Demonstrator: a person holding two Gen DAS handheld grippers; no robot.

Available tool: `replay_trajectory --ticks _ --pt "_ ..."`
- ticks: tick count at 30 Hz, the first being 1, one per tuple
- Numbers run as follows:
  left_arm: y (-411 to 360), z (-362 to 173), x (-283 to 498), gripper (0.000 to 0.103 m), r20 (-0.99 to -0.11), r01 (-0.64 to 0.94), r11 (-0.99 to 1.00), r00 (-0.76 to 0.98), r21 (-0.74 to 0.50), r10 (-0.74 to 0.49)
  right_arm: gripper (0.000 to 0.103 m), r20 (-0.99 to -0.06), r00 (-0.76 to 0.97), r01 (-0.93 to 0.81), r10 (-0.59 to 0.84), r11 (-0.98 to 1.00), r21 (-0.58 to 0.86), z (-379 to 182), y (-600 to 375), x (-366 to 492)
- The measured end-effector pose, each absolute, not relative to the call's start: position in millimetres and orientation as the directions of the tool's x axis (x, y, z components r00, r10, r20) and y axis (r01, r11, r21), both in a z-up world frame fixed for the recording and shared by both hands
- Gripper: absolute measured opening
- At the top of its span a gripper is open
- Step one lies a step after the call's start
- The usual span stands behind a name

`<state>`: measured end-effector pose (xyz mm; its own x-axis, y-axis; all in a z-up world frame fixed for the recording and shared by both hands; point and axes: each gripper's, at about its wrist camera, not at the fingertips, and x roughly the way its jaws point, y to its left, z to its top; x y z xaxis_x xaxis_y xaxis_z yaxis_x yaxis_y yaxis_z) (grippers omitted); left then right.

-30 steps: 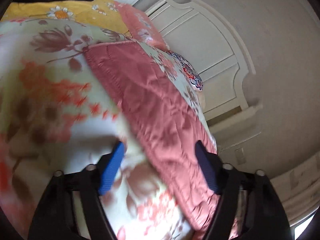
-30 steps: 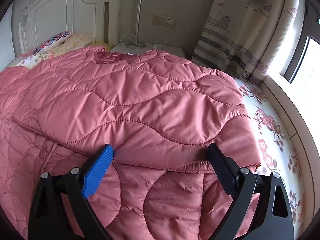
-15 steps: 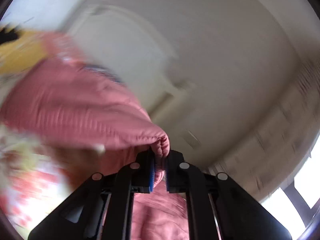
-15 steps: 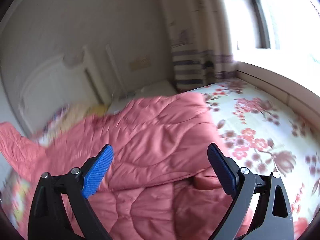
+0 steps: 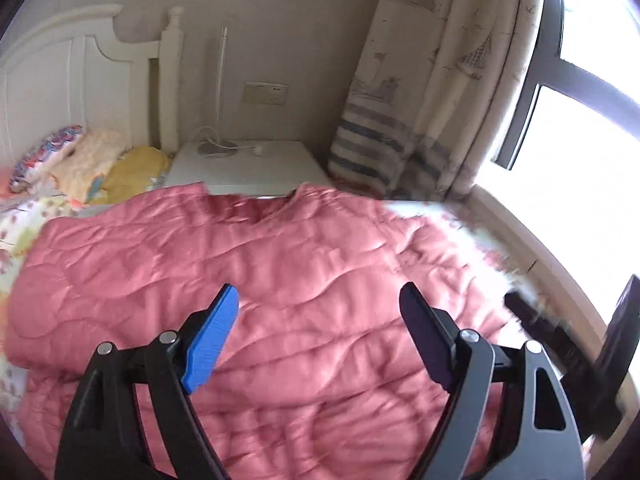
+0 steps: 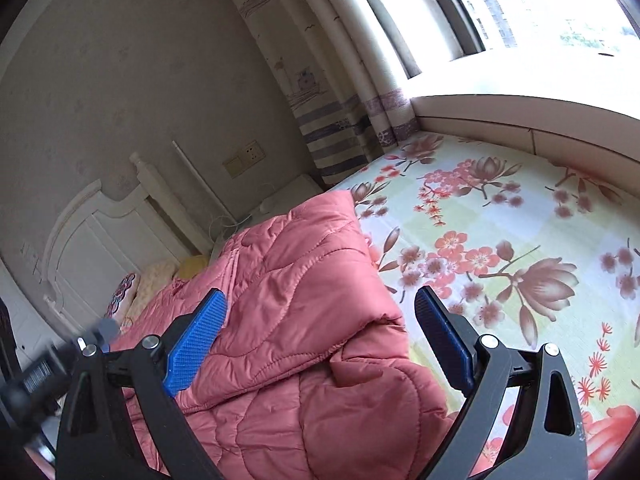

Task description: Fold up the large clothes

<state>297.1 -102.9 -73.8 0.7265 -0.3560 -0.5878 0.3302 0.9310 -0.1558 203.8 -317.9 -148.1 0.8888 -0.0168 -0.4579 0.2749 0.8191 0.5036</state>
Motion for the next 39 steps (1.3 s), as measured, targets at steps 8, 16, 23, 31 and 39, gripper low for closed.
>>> replay_trajectory --ticks 8,16,23,31,39 --pt "75.6 -82.5 292.7 0.096 -0.537 -0.084 0.961 0.840 -0.264 -0.074 0.091 -0.468 0.883 0.213 0.039 0.855 0.473 -138.8 -303.8 210.1" --pt "123.4 -109.4 305.7 0.096 -0.637 -0.207 0.953 0.770 -0.222 0.018 0.091 -0.649 0.745 0.119 0.151 0.928 0.353 -133.9 -253.4 285.0" --pt "117.8 -111.1 299.7 0.096 -0.656 -0.193 0.968 0.754 -0.161 0.042 0.087 -0.744 0.663 0.153 -0.080 0.988 0.031 -143.6 -220.6 292.1" --pt "82.8 -62.9 349.8 0.101 -0.619 -0.089 0.988 0.786 -0.129 -0.010 0.088 -0.646 0.763 0.049 -0.038 0.999 0.000 -100.1 -183.3 312.5" --pt "63.0 -135.0 389.1 0.101 -0.738 -0.072 0.997 0.673 0.007 0.054 0.094 -0.764 0.646 -0.064 0.004 0.997 -0.048 -150.4 -157.2 344.3"
